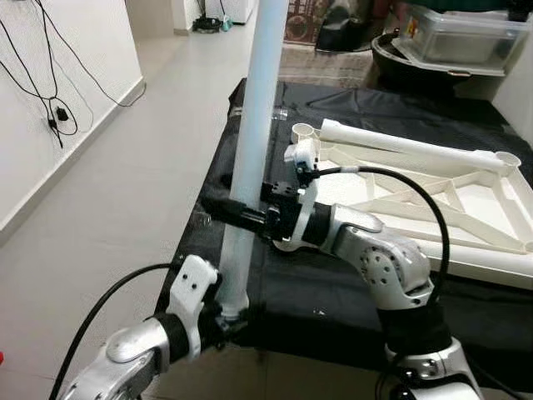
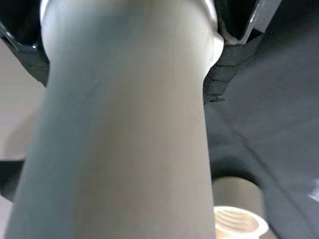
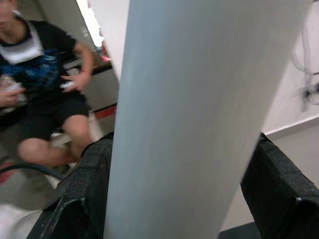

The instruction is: Building children table

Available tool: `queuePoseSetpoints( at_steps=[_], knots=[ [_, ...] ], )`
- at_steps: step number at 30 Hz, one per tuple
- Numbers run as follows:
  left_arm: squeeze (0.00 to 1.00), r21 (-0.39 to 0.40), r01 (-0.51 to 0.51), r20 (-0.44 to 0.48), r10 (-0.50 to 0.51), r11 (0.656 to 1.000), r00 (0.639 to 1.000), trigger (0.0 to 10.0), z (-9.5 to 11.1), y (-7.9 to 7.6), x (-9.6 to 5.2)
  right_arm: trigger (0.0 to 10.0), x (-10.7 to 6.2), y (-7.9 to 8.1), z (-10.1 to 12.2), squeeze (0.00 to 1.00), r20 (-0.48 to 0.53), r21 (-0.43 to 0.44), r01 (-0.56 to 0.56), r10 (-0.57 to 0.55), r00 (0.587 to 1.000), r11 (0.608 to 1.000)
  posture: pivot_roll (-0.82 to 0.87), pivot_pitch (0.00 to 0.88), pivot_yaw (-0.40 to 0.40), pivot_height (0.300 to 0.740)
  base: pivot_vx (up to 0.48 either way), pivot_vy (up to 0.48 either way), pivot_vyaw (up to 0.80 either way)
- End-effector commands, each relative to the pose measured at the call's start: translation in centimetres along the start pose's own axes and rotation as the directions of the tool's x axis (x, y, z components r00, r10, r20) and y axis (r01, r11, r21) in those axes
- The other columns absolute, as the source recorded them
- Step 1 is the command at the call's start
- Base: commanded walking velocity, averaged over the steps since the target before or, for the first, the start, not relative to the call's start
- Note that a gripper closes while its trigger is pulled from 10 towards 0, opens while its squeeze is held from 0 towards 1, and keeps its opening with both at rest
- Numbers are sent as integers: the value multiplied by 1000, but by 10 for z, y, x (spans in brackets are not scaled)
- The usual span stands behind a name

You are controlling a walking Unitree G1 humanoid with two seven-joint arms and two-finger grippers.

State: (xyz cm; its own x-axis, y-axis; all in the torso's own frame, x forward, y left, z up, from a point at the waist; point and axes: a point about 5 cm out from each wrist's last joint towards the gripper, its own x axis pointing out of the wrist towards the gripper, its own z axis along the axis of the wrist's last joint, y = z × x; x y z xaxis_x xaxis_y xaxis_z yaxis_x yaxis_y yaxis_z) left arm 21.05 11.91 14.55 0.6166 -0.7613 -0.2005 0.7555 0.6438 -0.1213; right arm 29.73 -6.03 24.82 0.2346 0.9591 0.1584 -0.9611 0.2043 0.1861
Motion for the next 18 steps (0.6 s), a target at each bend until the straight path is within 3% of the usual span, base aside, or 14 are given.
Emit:
queuePoseSetpoints(
  at_steps=[1,7,18],
  knots=[
    [0,9,48,-3,-48,999,999,10000,1,-6,-1,10000,-2,5,-3,0,-3,32,-52,52,999,998,68,109,-50,740,0,0,0],
    [0,-16,84,-24,-84,996,996,10000,-2,-8,-6,10000,-4,18,-8,0,-33,56,-161,163,986,985,67,115,-47,740,0,0,0],
    [0,-46,123,-27,-125,991,992,10000,-3,-15,-7,10000,-4,27,-15,0,-82,58,-218,223,971,974,63,121,-43,740,0,0,0]
  ],
)
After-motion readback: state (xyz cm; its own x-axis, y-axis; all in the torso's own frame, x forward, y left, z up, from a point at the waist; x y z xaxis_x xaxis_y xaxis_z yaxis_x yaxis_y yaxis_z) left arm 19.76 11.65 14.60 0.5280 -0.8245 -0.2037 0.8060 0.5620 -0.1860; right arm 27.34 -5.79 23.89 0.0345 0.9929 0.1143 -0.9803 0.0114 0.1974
